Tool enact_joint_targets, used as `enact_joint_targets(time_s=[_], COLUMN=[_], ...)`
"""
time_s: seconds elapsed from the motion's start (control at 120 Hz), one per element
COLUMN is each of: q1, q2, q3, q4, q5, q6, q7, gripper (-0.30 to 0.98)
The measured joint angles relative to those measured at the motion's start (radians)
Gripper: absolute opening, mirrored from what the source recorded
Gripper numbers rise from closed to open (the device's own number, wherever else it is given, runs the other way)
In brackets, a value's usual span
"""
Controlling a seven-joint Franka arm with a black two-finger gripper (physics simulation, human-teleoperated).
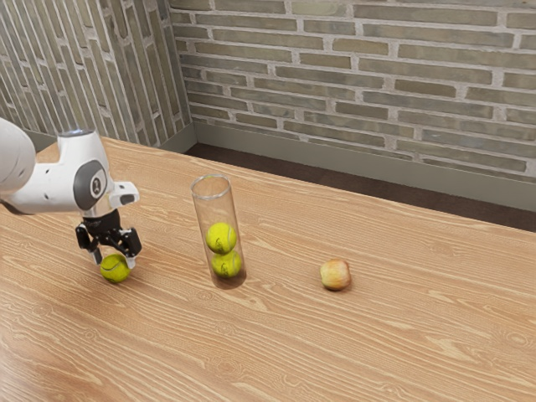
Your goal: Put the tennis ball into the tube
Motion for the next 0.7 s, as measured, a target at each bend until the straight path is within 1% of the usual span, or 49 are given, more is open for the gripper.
enact_joint_targets(time_s=[0.458,0.525,0.7], q1=[0.001,0.001,0.004], q2=[0.055,0.055,0.050], q3=[-0.001,-0.001,0.001], q4=[-0.002,-0.002,-0.004], q5=[-0.034,-0.038,-0.041], q6=[0.016,0.016,0.015], q7=[0.050,0.055,0.067], gripper=[0.66,0.61,0.44])
